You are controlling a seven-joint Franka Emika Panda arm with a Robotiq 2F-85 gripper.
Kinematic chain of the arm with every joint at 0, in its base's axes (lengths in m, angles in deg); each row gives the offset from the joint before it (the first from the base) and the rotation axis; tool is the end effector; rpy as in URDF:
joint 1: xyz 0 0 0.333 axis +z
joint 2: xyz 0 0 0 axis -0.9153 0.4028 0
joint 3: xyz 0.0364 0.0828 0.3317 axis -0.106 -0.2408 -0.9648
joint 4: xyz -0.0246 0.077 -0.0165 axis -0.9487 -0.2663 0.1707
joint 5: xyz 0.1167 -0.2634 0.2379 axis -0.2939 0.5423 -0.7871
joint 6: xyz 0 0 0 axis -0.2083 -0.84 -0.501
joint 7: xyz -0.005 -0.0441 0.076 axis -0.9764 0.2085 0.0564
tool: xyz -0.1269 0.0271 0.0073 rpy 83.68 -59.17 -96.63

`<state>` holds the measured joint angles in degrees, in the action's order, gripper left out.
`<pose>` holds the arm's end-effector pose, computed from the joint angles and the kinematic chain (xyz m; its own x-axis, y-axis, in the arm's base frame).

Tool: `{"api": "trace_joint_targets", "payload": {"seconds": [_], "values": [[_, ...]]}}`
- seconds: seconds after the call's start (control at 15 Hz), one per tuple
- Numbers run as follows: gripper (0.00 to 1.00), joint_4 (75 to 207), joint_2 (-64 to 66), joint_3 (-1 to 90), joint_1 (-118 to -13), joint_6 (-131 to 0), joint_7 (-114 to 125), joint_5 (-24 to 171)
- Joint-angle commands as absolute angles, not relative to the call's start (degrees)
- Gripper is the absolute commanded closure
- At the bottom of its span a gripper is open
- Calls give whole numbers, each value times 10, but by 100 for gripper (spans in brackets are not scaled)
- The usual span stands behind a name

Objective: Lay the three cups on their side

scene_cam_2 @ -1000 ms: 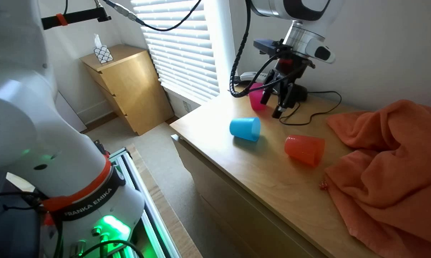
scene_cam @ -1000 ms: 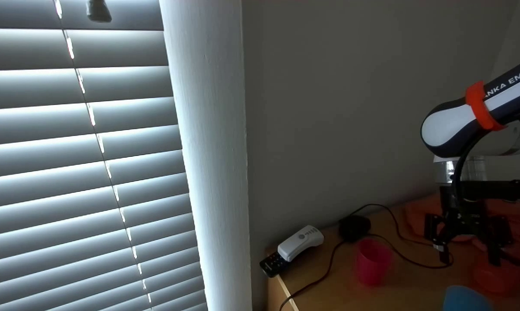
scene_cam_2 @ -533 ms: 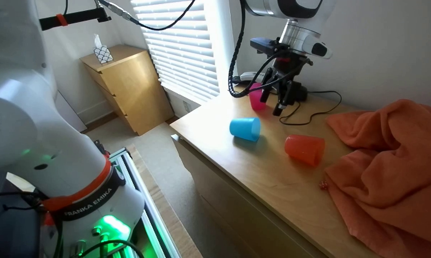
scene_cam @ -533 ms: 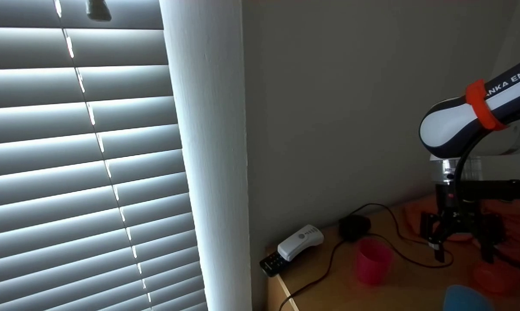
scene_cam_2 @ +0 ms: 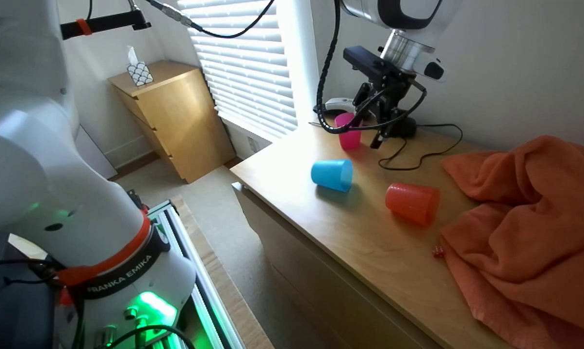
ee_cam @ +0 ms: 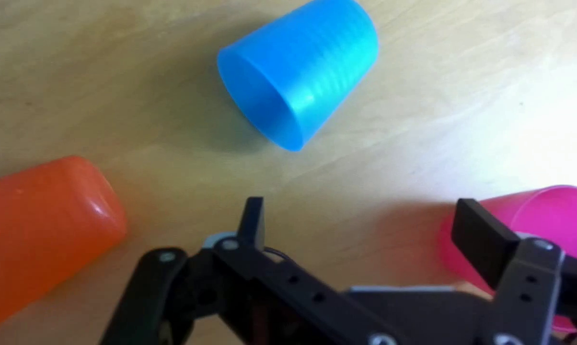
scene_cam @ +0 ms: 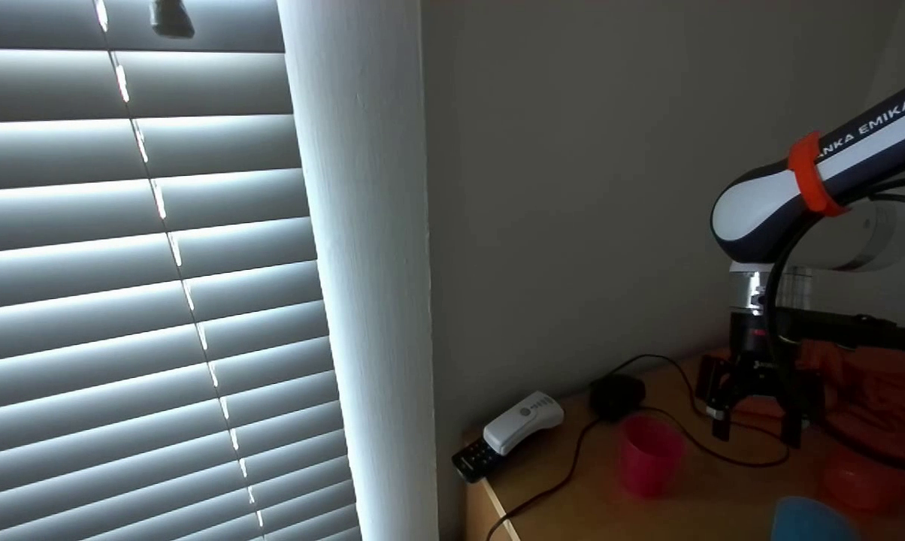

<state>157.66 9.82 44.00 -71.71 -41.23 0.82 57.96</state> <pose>0.5660 -0.0684 0.2627 0.8860 -0.2265 -0.4046 -0.2997 -0.9455 -0.1271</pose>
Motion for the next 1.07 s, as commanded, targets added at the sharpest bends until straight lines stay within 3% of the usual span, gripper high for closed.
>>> {"api": "trace_joint_targets", "payload": {"seconds": [0.0, 0.8, 0.87, 1.0], "values": [[0, 1557, 117, 420, -736, -427, -42, 531], [0, 1514, 169, 386, -728, -460, -72, 503], [20, 1510, 173, 385, -727, -462, -72, 506], [34, 1506, 179, 384, -729, -459, -76, 508]]}}
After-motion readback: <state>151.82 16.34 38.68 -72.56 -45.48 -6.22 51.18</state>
